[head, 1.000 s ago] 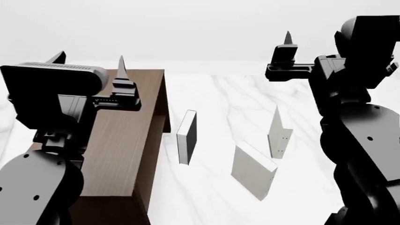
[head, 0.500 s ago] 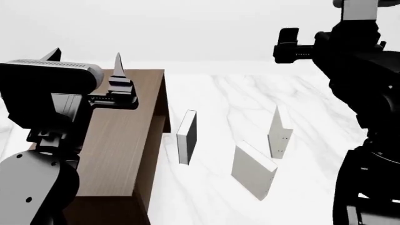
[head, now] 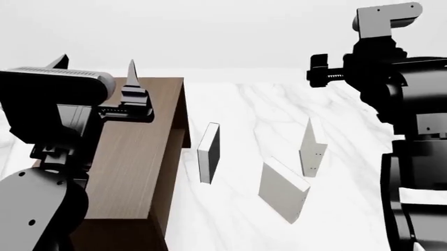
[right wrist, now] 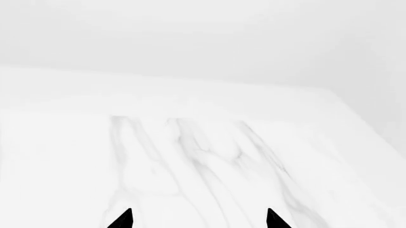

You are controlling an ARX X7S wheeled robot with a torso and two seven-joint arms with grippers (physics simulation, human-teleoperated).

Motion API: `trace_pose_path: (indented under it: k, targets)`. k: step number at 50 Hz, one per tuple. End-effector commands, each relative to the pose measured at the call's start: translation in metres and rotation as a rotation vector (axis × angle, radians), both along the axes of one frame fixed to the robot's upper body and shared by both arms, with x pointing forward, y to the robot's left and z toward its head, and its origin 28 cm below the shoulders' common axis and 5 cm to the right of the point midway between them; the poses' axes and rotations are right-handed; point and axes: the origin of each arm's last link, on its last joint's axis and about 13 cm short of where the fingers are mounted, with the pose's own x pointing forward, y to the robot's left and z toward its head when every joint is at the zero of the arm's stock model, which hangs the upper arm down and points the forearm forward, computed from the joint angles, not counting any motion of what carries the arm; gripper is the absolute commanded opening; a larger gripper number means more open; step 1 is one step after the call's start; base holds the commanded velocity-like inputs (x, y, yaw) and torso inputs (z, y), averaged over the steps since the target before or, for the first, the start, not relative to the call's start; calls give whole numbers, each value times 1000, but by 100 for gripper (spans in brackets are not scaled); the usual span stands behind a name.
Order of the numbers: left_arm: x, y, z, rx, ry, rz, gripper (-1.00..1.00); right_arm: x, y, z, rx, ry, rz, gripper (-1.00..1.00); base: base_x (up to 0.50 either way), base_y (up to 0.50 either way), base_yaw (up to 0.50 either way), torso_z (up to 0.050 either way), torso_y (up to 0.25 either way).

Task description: Pick up the book on the right and place it under the cabinet shelf.

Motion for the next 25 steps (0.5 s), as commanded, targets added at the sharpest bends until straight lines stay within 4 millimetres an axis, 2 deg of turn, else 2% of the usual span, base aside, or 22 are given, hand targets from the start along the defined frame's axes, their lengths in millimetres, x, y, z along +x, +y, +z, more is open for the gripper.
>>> trace_pose_path:
  k: [1,25]
  targets:
    - [0,0,-2,-1,4,1,100,8,-6,-9,-11,56,-25,100,0,0,0,0,0]
    - [0,2,-7,-9,12,5,100,7,-5,-39,4,127,16,100,0,0,0,0,0]
